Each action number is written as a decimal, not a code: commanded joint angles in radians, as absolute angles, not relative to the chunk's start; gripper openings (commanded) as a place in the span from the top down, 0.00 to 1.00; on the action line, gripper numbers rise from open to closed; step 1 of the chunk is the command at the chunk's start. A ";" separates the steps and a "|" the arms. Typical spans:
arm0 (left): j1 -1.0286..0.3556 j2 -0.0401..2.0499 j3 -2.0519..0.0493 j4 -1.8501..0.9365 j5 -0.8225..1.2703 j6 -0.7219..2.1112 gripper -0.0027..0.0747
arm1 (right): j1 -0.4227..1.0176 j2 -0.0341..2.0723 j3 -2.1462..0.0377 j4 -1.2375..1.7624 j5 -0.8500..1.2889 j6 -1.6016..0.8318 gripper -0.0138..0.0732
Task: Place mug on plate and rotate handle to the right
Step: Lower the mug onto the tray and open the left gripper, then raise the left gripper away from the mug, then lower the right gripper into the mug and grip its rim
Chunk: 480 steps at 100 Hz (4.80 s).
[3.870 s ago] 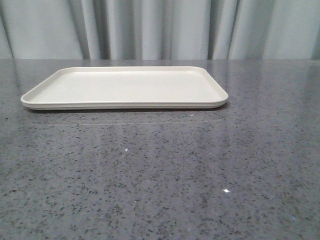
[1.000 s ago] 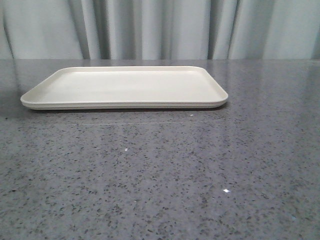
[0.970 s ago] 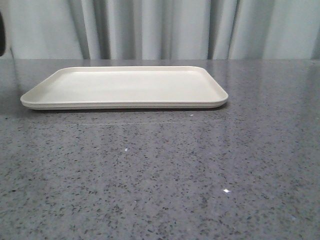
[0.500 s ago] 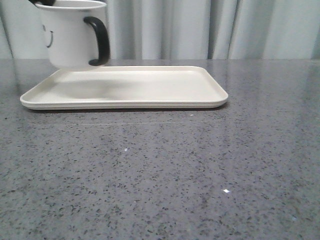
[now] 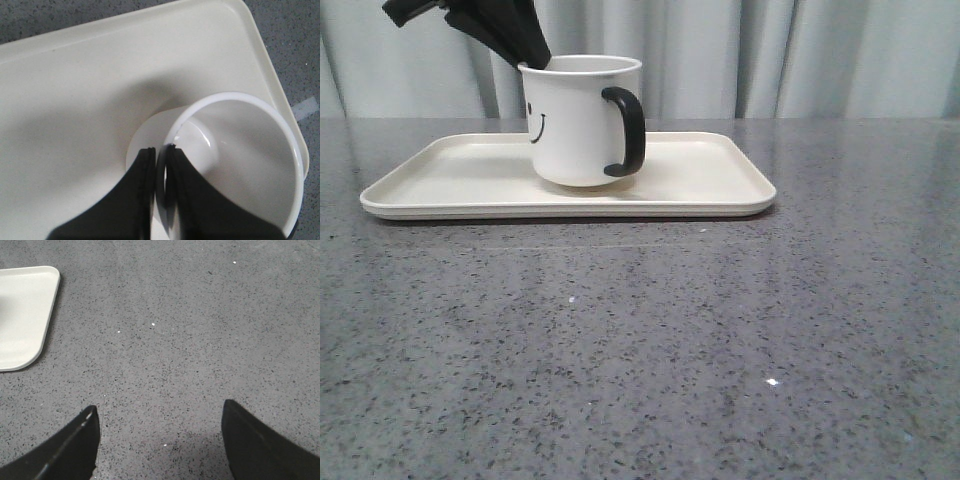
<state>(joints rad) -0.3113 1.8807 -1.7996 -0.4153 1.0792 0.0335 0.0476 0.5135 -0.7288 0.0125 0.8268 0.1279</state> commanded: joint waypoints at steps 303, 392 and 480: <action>-0.081 0.975 -0.966 -0.097 0.826 -0.034 0.29 | 0.050 0.527 -0.763 0.012 0.713 0.123 0.24; -0.081 0.877 -0.867 -0.097 0.810 -0.034 0.30 | 0.425 1.394 -1.375 0.289 0.655 -0.071 0.24; -0.081 0.877 -0.867 -0.097 0.810 -0.034 0.30 | 0.598 1.880 -1.850 -0.030 0.829 0.304 0.24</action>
<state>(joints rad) -0.0814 0.8871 -0.8392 -0.0838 0.8699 -0.0244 0.5961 1.9220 -1.8108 -0.0103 0.8635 0.2960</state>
